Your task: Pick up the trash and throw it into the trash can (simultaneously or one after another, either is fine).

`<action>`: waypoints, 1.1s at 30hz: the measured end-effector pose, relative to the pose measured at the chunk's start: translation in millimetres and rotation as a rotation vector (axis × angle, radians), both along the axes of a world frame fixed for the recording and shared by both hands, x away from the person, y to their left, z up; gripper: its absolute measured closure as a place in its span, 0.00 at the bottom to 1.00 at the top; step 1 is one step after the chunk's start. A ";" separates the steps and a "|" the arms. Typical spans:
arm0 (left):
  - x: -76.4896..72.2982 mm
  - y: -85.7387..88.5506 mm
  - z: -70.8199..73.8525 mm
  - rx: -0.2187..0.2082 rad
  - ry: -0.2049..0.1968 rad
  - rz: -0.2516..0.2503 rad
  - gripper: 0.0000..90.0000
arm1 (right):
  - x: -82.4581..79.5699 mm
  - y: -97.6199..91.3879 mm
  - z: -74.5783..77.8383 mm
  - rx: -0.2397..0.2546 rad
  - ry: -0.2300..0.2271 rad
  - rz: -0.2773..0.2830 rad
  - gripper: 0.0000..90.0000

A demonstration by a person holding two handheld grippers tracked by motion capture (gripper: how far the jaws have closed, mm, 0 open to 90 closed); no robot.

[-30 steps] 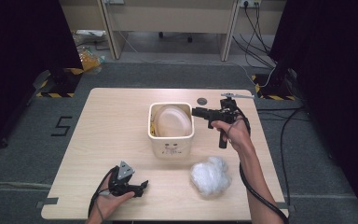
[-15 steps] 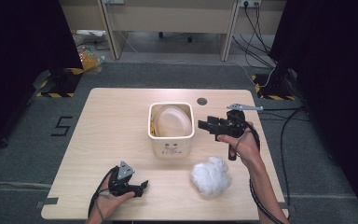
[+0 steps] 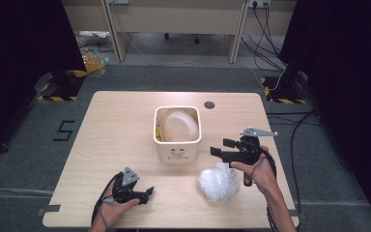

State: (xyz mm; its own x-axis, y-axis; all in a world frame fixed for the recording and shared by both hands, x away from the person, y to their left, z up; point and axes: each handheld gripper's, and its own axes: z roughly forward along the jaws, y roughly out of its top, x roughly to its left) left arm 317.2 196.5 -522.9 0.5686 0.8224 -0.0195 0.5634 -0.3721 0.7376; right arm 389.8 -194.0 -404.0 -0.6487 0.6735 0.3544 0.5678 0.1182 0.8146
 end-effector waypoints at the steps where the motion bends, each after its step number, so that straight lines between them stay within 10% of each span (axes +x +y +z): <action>1: 0.0 -0.1 -0.1 -0.001 -0.001 0.001 0.14 | 0.0 0.0 0.0 0.000 0.000 0.000 0.25; 13: 0.0 -0.2 -0.1 -0.003 0.000 0.002 0.14 | -42.7 -6.3 -36.2 -0.135 -0.013 -0.045 0.21; 25: 0.0 -0.1 -0.1 -0.002 -0.001 0.002 0.14 | -51.0 -0.6 -64.0 -0.241 0.002 -0.059 0.20; 33: -0.1 -0.2 -0.1 -0.002 -0.001 0.002 0.14 | -51.1 -2.4 -81.4 -0.267 0.046 -0.043 0.40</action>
State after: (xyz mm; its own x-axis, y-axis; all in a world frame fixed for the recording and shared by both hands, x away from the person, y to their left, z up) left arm 317.1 196.3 -523.0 0.5673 0.8232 -0.0211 0.5636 -0.3694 0.7389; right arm 338.6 -196.5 -485.4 -0.6048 0.7736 0.1890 0.6127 0.3003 0.7310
